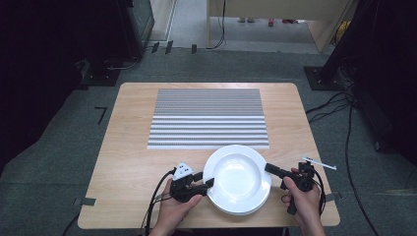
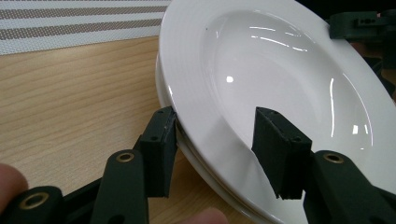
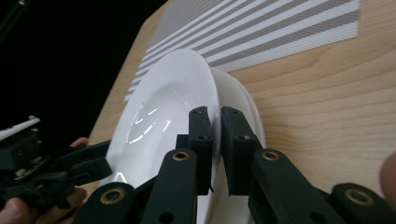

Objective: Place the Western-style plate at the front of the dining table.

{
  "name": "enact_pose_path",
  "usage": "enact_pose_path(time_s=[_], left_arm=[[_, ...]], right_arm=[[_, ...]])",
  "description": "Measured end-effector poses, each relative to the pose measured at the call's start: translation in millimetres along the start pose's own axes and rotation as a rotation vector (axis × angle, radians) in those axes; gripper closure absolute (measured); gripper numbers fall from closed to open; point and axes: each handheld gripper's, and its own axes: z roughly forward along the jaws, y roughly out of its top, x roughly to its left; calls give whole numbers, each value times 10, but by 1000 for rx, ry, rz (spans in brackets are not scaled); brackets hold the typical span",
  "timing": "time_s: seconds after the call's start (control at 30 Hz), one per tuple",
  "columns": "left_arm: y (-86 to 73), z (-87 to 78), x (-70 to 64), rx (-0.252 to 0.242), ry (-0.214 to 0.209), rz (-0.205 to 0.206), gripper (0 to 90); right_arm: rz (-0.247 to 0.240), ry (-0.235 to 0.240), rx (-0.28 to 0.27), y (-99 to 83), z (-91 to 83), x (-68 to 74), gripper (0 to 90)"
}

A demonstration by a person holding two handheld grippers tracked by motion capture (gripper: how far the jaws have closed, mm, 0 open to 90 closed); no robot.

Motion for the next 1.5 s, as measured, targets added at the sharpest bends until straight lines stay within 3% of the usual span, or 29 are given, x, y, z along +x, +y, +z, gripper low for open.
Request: enact_pose_path(time_s=[0.1,0.33,0.53,1.03,1.2,1.5], left_arm=[[-1,0,5,-3,-4,-6,502],[-6,-5,9,-14,-7,-9,500],[-15,-17,43,-50,-39,-56,504],[-36,-47,-23,-96,1,-43,551],[-42,-43,-35,-95,49,-32,596],[-29,-71,5,-114,40,-73,632]], right_arm=[[6,20,4,-6,26,2,832],[-7,-6,-7,-19,74,11,825],[-2,1,-16,-34,108,-17,823],[9,5,-22,-66,201,-51,804],[4,10,-28,-75,214,-33,806],[5,45,-54,-91,193,27,820]])
